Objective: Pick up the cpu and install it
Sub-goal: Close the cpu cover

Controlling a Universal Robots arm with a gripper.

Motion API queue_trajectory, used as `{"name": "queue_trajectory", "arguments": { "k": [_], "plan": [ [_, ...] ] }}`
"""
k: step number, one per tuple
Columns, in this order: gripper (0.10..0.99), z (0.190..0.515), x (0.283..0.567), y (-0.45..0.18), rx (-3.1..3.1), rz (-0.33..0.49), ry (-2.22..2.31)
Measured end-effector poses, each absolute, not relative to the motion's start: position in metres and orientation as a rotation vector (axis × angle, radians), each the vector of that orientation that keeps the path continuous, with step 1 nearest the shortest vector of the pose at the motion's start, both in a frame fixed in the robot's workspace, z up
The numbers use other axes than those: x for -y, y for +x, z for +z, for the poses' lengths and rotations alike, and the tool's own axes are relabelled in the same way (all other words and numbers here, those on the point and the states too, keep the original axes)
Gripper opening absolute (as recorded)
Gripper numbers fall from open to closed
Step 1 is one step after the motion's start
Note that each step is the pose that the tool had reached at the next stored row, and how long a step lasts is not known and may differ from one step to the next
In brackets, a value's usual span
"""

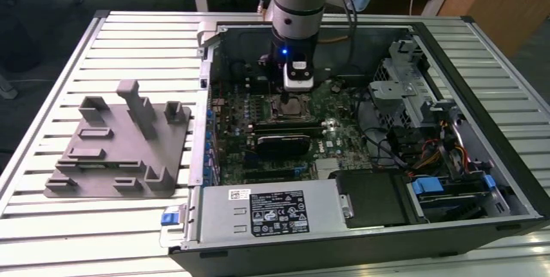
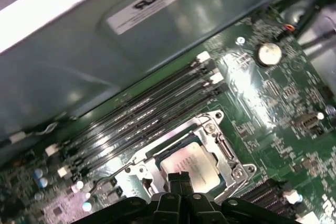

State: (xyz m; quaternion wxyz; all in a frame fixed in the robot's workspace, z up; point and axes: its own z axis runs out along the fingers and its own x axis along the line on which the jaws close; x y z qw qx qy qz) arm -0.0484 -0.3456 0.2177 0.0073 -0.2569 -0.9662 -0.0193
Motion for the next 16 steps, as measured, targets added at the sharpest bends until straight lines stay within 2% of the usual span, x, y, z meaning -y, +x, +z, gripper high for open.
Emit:
{"name": "queue_trajectory", "arguments": {
  "k": [16],
  "plan": [
    [0.106, 0.2156, 0.3456, -0.0484, 3.1, -0.055, -0.359]
  ]
}}
